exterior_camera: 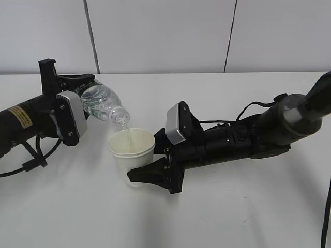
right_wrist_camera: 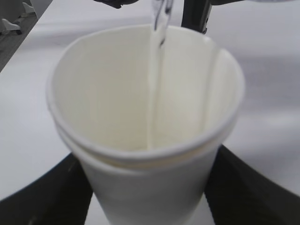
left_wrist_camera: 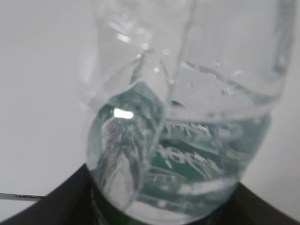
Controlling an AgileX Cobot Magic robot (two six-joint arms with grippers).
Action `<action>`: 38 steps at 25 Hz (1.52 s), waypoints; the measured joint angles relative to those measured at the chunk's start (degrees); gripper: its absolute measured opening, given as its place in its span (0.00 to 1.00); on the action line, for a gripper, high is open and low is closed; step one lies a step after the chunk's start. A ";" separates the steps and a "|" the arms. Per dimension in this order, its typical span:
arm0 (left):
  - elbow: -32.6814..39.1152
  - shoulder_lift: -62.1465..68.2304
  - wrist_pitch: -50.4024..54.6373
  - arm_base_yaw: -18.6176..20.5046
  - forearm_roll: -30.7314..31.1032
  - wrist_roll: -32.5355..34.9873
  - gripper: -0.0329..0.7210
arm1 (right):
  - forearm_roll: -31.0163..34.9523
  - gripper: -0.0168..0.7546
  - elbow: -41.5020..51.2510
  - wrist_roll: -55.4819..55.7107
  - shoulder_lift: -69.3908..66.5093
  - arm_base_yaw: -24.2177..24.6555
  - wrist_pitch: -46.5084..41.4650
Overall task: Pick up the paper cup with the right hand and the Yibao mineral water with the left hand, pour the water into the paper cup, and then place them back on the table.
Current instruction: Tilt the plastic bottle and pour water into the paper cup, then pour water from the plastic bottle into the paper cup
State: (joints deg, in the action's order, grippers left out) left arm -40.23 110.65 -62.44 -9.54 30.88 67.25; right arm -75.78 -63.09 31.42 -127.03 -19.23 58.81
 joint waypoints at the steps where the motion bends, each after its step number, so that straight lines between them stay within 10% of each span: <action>1: 0.00 0.00 -0.06 0.00 0.00 0.02 0.56 | 0.00 0.71 0.00 -0.03 0.00 0.00 0.00; 38: 0.00 -0.01 -0.17 0.00 -0.05 4.95 0.55 | -0.45 0.71 0.00 -0.44 0.00 0.00 -0.17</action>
State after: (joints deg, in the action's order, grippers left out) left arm -40.23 110.64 -62.61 -9.54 30.83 72.20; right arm -76.22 -63.09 30.98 -127.03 -19.23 58.64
